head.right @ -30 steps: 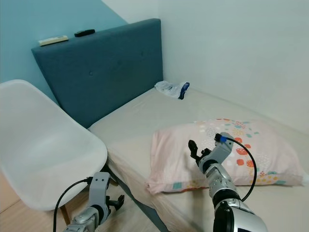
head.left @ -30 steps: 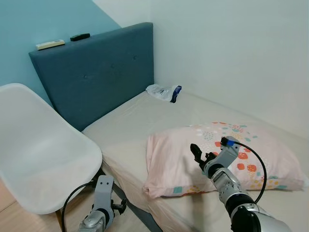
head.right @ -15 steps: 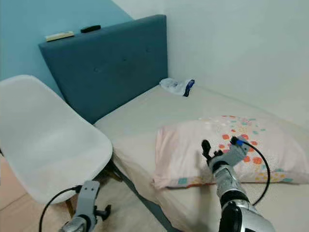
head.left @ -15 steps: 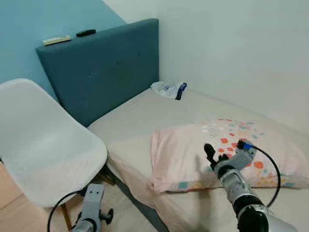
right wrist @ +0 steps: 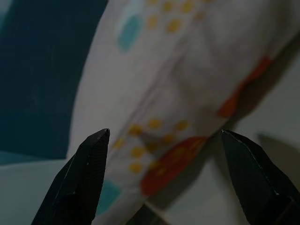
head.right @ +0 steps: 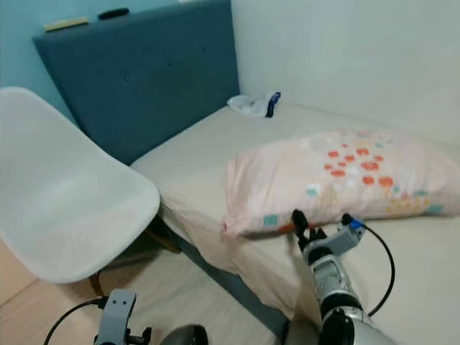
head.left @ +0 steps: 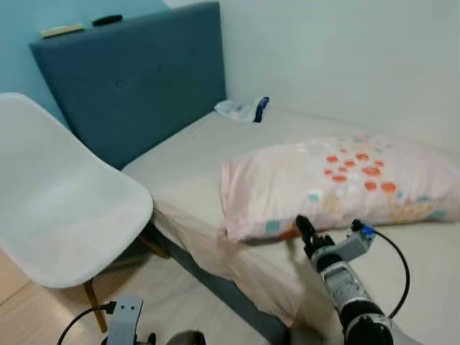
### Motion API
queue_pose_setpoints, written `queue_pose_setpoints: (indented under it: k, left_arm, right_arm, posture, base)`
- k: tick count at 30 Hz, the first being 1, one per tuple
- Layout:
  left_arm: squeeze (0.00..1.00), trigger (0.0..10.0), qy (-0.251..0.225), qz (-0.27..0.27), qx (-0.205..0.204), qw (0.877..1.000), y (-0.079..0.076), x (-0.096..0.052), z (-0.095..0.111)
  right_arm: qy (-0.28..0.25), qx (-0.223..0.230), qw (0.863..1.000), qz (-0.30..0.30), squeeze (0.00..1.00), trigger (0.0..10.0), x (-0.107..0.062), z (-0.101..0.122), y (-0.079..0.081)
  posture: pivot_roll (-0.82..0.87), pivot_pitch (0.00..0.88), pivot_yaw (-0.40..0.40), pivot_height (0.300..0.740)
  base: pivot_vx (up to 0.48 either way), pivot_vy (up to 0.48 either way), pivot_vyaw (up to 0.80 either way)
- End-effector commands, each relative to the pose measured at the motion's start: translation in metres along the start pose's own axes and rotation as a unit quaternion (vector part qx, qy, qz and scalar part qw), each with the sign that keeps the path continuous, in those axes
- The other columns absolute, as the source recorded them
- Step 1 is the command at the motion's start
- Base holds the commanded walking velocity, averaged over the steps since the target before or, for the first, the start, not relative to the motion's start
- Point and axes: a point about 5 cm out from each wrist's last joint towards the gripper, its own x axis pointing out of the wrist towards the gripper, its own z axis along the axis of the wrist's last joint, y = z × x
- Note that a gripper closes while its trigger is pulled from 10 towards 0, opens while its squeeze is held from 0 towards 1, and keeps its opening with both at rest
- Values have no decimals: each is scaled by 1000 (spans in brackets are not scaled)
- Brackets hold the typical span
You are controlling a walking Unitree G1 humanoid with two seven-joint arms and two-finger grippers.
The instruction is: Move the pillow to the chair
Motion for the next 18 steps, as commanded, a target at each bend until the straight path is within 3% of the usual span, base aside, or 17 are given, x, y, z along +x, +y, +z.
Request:
queue_pose_setpoints:
  k: [1,5,8,18]
  left_arm:
    - [0,10000,2,5,18,1000,11,-3,-4]
    - [0,10000,4,7,22,1000,18,-8,-11]
    - [0,10000,3,10,24,1000,24,-12,-16]
    - [0,10000,16,-1,42,999,32,-29,-42]
  right_arm:
    - [-11,12,1000,8,0,10000,4,2,6]
    - [-20,20,1000,4,0,10000,2,4,4]
    - [-25,30,999,34,0,10000,3,4,9]
    - [-57,40,986,154,0,10000,24,22,58]
  posture:
    - [32,89,107,555]
    - [54,104,115,540]
    - [72,134,132,525]
    - [134,217,164,475]
  base:
    - [0,0,0]
    - [0,0,0]
    - [0,0,0]
    - [0,0,0]
